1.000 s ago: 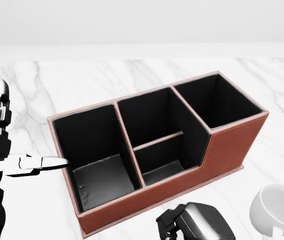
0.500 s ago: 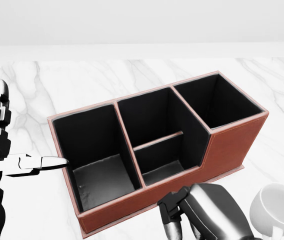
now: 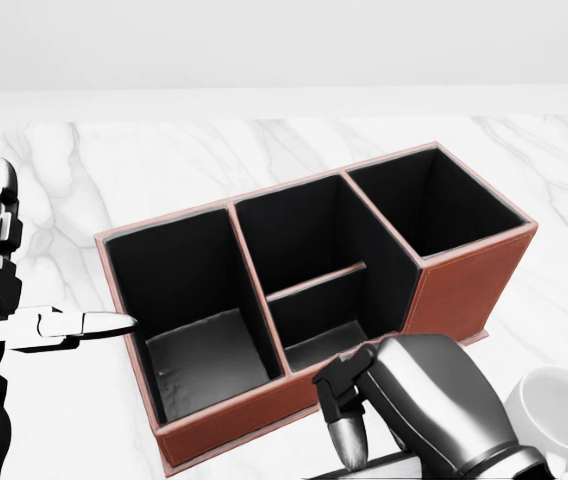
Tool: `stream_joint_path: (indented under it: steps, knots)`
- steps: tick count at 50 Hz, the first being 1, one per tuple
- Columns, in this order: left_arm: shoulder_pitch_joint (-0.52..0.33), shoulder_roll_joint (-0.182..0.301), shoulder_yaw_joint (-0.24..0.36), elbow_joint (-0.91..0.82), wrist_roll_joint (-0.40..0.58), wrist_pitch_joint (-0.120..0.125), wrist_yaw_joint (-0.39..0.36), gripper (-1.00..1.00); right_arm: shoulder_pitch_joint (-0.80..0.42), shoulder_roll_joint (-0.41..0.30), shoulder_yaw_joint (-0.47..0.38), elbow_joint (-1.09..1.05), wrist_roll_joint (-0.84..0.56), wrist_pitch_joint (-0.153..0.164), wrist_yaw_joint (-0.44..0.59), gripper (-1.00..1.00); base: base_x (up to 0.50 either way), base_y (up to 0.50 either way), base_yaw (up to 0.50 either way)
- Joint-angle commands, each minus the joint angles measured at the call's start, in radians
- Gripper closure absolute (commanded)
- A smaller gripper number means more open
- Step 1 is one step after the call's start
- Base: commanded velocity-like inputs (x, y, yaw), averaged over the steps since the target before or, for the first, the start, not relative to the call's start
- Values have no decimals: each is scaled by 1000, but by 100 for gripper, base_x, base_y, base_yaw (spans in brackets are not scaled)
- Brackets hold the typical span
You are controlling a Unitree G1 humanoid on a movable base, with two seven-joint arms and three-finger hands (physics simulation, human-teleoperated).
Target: Pick up the book and place it in the front compartment of the caddy.
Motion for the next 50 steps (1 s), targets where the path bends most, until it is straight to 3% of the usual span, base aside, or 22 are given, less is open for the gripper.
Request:
stream_joint_path:
  steps: [1,38,50]
  knots:
    - [-1,1,1,-5,-2,0,1,-100,-86,16,-18,-27,-64,0,22,100,0,0,0]
    - [-5,4,6,5,-7,0,4,-100,-381,40,-53,36,-146,0,22,100,0,0,0]
    - [-9,7,8,-6,-11,0,8,-100,-527,34,-70,108,-145,0,22,100,0,0,0]
